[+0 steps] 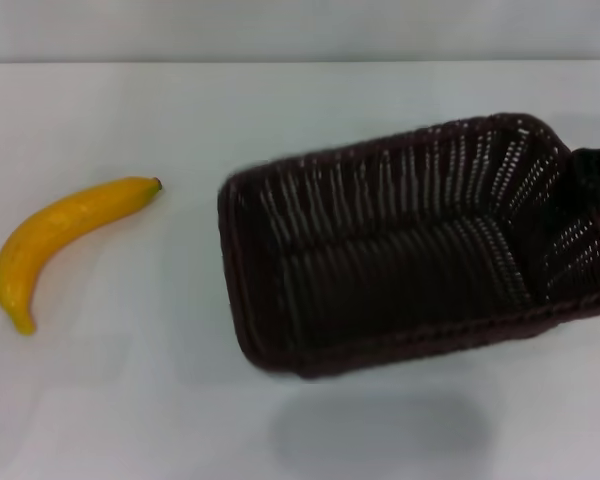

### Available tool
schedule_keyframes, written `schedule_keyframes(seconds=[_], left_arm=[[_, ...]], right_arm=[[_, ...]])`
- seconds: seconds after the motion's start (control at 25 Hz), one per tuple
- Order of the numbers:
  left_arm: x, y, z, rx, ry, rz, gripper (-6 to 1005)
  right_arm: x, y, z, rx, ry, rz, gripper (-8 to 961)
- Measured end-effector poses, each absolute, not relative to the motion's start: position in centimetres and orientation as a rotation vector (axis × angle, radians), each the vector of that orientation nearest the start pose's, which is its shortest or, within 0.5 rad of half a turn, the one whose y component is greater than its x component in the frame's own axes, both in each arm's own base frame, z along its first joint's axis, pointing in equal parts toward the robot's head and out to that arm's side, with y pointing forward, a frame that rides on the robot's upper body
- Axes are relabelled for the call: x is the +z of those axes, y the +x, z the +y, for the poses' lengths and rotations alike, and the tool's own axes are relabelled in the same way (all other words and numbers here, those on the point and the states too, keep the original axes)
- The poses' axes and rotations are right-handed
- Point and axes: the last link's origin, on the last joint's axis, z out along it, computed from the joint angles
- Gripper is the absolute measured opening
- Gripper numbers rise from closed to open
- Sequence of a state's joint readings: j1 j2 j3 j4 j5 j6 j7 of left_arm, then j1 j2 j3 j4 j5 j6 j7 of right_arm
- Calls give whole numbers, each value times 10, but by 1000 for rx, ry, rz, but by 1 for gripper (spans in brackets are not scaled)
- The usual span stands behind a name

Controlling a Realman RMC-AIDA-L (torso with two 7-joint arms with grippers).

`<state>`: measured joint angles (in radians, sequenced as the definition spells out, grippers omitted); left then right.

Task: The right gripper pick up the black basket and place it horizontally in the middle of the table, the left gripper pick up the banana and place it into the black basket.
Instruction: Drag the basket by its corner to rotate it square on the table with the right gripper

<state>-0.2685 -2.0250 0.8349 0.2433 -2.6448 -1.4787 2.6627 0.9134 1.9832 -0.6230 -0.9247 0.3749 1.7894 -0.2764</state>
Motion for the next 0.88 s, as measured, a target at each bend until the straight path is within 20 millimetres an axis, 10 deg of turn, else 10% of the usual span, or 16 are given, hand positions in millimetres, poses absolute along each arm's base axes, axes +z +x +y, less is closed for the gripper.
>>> schedule_keyframes(seconds=[0.88], left_arm=[[111,-361,304,-882,-1329,-350,108]], right_arm=[[71,225,380,-212,-2041,1999,134]])
